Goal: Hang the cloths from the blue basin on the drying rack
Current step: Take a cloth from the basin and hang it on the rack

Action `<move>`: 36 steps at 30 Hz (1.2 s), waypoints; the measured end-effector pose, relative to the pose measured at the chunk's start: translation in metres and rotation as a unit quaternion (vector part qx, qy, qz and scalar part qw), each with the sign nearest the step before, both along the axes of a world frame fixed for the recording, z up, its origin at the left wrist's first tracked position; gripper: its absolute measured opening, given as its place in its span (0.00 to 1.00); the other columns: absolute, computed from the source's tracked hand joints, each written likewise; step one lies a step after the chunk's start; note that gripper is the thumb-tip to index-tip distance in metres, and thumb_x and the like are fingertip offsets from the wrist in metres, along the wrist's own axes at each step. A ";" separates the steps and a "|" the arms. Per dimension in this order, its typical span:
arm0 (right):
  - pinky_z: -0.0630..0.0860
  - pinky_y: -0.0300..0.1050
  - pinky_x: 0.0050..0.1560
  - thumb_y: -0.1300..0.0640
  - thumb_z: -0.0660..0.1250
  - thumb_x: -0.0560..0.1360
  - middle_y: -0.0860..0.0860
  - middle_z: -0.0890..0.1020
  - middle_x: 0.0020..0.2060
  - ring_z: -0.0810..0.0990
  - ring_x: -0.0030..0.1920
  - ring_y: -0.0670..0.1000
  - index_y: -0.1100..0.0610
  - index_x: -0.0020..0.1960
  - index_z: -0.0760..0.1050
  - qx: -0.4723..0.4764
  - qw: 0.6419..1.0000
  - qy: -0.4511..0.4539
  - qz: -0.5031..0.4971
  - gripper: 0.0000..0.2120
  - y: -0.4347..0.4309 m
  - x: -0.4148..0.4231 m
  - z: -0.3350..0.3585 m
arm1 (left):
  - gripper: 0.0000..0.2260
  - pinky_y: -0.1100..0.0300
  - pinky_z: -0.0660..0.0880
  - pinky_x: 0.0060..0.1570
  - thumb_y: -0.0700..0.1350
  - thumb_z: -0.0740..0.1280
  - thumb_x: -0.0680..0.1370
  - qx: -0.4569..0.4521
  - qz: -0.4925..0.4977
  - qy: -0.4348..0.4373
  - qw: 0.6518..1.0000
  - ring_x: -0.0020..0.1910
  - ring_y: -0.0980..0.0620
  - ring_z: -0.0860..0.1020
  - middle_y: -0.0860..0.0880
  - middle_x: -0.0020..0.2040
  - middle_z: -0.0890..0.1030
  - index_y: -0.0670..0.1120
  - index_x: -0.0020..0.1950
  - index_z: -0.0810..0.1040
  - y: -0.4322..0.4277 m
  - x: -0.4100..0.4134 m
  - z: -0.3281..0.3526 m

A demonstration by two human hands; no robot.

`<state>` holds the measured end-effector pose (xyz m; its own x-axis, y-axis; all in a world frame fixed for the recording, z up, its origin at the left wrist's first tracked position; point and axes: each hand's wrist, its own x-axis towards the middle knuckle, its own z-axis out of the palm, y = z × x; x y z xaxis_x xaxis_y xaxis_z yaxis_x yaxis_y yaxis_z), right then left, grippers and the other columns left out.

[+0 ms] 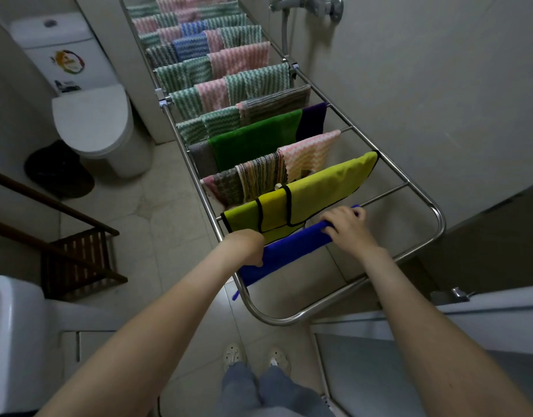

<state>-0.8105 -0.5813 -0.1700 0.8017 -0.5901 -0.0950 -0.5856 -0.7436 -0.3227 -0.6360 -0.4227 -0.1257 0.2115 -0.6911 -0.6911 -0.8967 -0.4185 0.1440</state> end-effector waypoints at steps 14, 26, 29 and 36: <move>0.55 0.42 0.61 0.47 0.69 0.73 0.45 0.76 0.55 0.68 0.61 0.46 0.50 0.61 0.74 0.053 0.976 -0.126 0.167 0.18 0.019 0.055 0.024 | 0.09 0.61 0.74 0.42 0.49 0.63 0.79 -0.211 0.180 0.042 0.960 0.46 0.52 0.76 0.49 0.47 0.76 0.46 0.56 0.76 0.013 0.032 0.029; 0.59 0.44 0.52 0.48 0.70 0.72 0.47 0.78 0.53 0.72 0.56 0.50 0.53 0.58 0.75 0.009 0.934 -0.191 0.301 0.17 0.100 0.272 0.079 | 0.11 0.53 0.76 0.50 0.49 0.63 0.79 -0.315 0.363 -0.054 0.875 0.51 0.46 0.78 0.45 0.51 0.81 0.45 0.54 0.79 0.106 0.183 0.056; 0.61 0.45 0.50 0.44 0.66 0.72 0.48 0.79 0.50 0.73 0.54 0.51 0.53 0.56 0.76 0.007 0.929 -0.188 0.318 0.18 0.130 0.344 0.079 | 0.09 0.55 0.74 0.49 0.49 0.63 0.79 -0.318 0.415 -0.076 0.849 0.52 0.47 0.77 0.46 0.52 0.81 0.45 0.53 0.78 0.144 0.242 0.058; 0.56 0.42 0.49 0.49 0.70 0.73 0.48 0.78 0.51 0.71 0.56 0.52 0.53 0.58 0.75 0.024 0.919 -0.173 0.354 0.16 0.199 0.494 0.083 | 0.10 0.52 0.75 0.53 0.47 0.61 0.79 -0.324 0.515 -0.087 0.789 0.54 0.45 0.77 0.44 0.53 0.79 0.44 0.56 0.75 0.225 0.362 0.067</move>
<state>-0.3165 -0.3825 -0.0872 0.9701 0.0889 0.2259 0.1832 -0.8788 -0.4406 -0.2745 -0.1977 -0.0586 0.9445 -0.2863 -0.1612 -0.1588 -0.8272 0.5391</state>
